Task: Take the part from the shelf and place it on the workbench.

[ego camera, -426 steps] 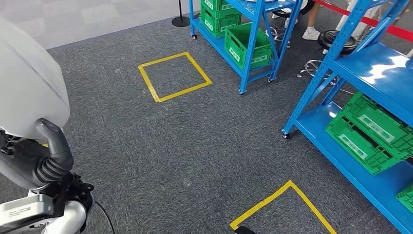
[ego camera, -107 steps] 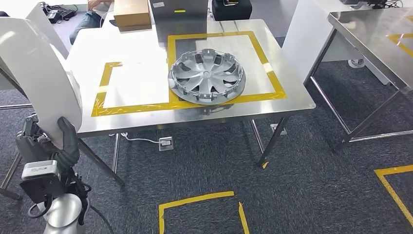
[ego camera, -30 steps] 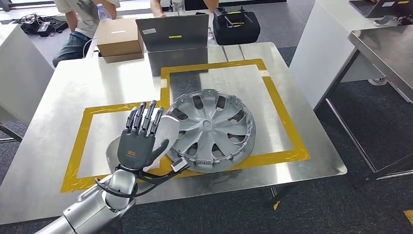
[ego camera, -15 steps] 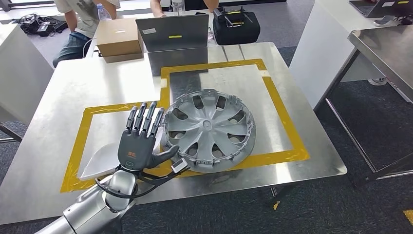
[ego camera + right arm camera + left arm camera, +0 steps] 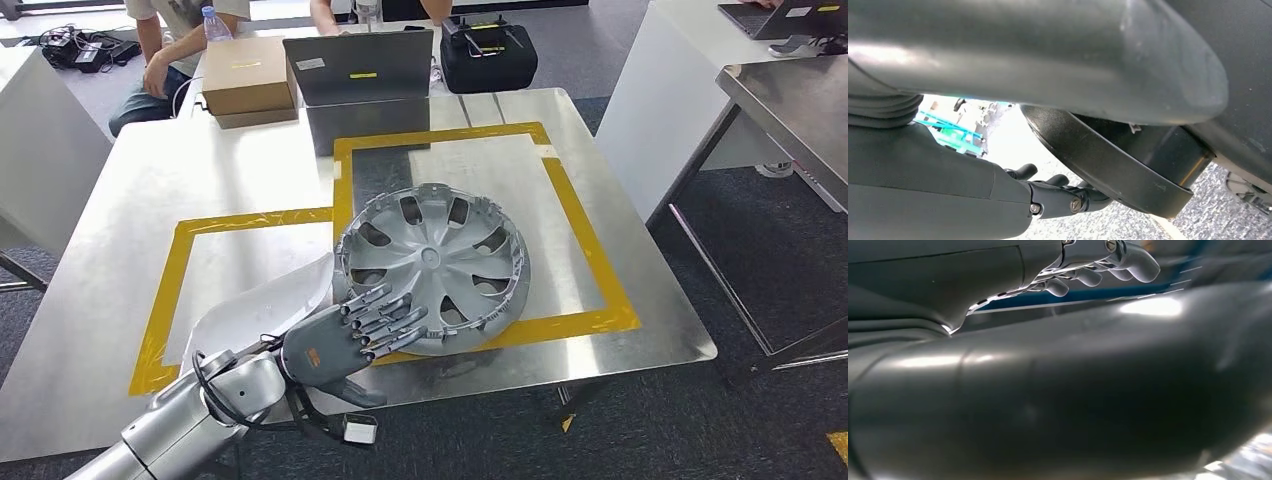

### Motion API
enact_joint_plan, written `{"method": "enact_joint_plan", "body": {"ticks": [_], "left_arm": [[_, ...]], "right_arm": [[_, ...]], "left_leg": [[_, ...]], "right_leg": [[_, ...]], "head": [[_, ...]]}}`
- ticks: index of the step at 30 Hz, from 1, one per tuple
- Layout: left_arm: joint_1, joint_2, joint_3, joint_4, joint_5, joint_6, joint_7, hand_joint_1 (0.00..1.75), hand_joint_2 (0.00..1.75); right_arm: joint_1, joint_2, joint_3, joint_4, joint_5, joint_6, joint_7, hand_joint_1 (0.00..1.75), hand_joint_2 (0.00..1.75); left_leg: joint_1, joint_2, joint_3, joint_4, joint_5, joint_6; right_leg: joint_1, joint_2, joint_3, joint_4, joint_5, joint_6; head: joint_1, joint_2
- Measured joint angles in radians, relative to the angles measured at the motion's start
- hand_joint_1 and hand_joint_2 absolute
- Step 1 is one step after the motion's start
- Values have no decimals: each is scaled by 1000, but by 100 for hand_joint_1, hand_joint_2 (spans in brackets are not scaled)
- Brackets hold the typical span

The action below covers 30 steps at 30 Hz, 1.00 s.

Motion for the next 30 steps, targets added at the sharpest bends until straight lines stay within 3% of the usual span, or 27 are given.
{"method": "enact_joint_plan", "body": {"ticks": [4,8,9,11,12,13,17,18,20,22,23,24,25,27,28,30], "left_arm": [[-5,-12,19,-4,0,1,-262,0,0],[-4,-17,23,-5,0,1,-326,0,0],[-3,-22,24,-5,0,-1,-341,0,0],[0,-34,32,-10,1,-9,-353,0,0],[0,-40,37,-14,1,-15,-355,0,0],[0,-42,41,-18,1,-20,-355,0,0],[4,-42,47,-33,1,-32,-355,0,0],[6,-42,49,-36,1,-32,-355,0,0],[9,-42,53,-40,1,-32,-355,0,0],[14,-42,58,-42,1,-32,-355,0,0],[17,-43,61,-43,1,-32,-355,0,0],[20,-43,64,-43,1,-32,-355,0,0],[22,-43,68,-43,1,-31,-355,0,0],[23,-44,79,-45,1,-28,-355,0,0],[23,-44,83,-47,1,-26,-355,0,0],[24,-46,90,-50,1,-24,-355,0,0]], "right_arm": [[-3,-1,4,1,0,1,0,0,0],[-5,-1,5,1,0,1,0,0,0],[-5,-2,6,1,-1,1,0,0,0],[0,-4,10,1,-4,1,0,0,0],[4,-5,12,1,-7,1,0,0,0],[6,-6,13,1,-9,1,0,0,0],[5,-5,14,1,-20,4,0,0,0],[5,-5,14,1,-21,4,0,0,0],[4,-5,14,1,-25,5,0,0,0],[3,-4,14,1,-27,5,0,0,0],[3,-4,14,1,-28,4,0,0,0],[3,-4,14,1,-28,3,0,0,0],[2,-3,14,1,-29,2,0,0,0],[2,-3,14,1,-29,1,0,0,0],[1,-2,14,1,-30,0,0,0,0],[0,-3,14,1,-30,0,0,0,0]], "left_leg": [[8,7,6,-17,10,6],[8,10,4,-17,10,6],[11,12,2,-15,10,4],[18,14,-7,-2,7,-12],[21,14,-13,5,7,-22],[21,12,-18,10,8,-32],[23,11,-25,7,17,-56],[24,11,-34,23,0,-58],[24,11,-71,115,-68,-59],[21,11,-115,248,-135,-58],[20,11,-123,286,-145,-57],[19,11,-113,288,-137,-55],[18,11,-85,250,-113,-51],[15,11,-4,120,-66,-45],[13,11,26,67,-54,-43],[8,9,45,30,-56,-40]], "right_leg": [[-1,-2,-53,123,-83,14],[-4,-2,-82,189,-112,20],[-7,-2,-88,207,-108,25],[-21,-2,-39,116,-56,46],[-25,1,-7,55,-21,49],[-27,4,17,-1,0,47],[-20,8,2,-3,10,4],[-20,7,0,-6,16,-5],[-20,3,-8,-11,26,-23],[-16,2,-17,-11,33,-31],[-14,1,-20,-11,35,-32],[-13,1,-23,-10,37,-32],[-12,1,-24,-9,39,-31],[-11,1,-27,-4,40,-26],[-10,1,-29,-2,42,-22],[-7,1,-35,-1,50,-8]], "head": [[6,0],[6,0],[6,0],[9,0],[12,0],[14,0],[14,0],[13,0],[9,0],[7,0],[7,0],[7,0],[7,0],[7,0],[7,0],[8,0]]}}
